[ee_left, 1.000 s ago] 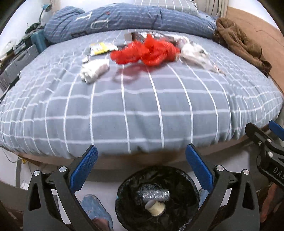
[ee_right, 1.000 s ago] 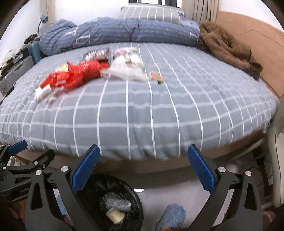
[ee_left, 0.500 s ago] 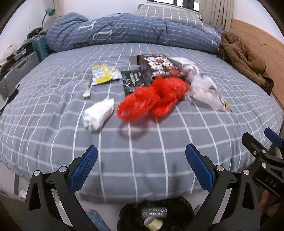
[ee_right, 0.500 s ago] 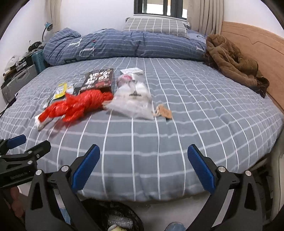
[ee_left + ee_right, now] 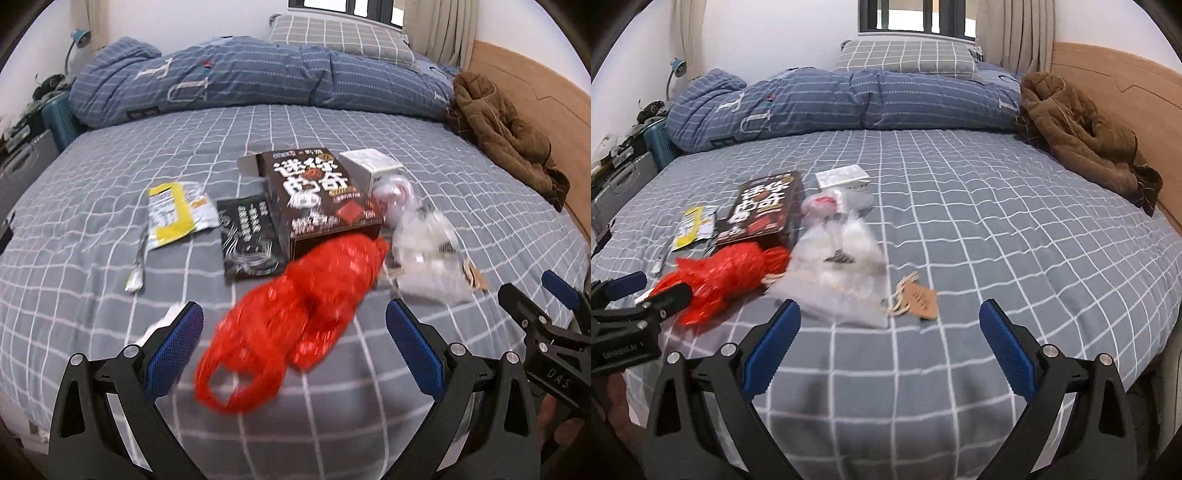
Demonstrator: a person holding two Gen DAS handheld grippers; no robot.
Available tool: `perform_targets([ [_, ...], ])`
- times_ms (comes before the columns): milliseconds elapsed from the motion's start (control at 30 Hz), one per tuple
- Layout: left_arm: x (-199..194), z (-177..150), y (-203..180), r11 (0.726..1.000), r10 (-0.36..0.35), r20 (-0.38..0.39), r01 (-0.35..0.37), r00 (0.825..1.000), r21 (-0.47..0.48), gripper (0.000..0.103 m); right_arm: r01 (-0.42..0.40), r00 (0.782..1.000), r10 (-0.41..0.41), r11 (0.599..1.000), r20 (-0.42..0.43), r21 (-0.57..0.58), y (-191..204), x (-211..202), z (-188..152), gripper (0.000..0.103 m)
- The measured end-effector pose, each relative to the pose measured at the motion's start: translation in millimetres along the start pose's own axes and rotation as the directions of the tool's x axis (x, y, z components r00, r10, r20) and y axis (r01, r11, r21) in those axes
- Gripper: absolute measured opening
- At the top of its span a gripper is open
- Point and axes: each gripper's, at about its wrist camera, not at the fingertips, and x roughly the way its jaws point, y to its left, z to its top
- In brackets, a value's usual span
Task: Collect trash
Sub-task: 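Grasp the red plastic bag with left tool while right tool grasps white drawstring bag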
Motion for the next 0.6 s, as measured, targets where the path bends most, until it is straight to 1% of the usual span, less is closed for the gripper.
perform_targets([
  [133, 18.8, 11.1, -8.7, 1.0, -0.019, -0.02, 0.02, 1.0, 0.021, 0.097, 0.014, 1.0, -0.014, 1.0, -0.012, 0.014, -9.0, 14.3, 7.7, 0.093],
  [267, 38.3, 16.8, -15.9, 0.999, -0.02, -0.049, 0.022, 0.999, 0.031, 0.097, 0.018, 1.0, -0.017, 1.0, -0.02, 0.017, -14.1, 23.7, 13.1, 0.093],
  [433, 49.5, 18.2, -22.2, 0.999, -0.011, -0.059, 0.014, 0.998, 0.042, 0.096, 0.014, 1.0, -0.014, 1.0, -0.024, 0.026, -16.5, 29.9, 16.8, 0.093],
  [467, 51.4, 18.4, -23.3, 0.999, -0.004, -0.059, 0.007, 0.998, 0.049, 0.094, 0.015, 1.0, -0.015, 1.0, -0.024, 0.023, -15.9, 31.7, 17.5, 0.093],
  [567, 61.6, 18.8, -24.7, 0.998, -0.012, -0.085, 0.017, 0.996, 0.052, 0.088, 0.013, 0.999, -0.012, 1.0, -0.03, 0.021, -14.6, 35.7, 19.4, 0.09],
  [600, 64.3, 18.8, -24.8, 0.998, -0.018, -0.096, 0.023, 0.995, 0.052, 0.082, 0.014, 0.999, -0.013, 1.0, -0.031, 0.021, -13.7, 36.8, 19.3, 0.09],
])
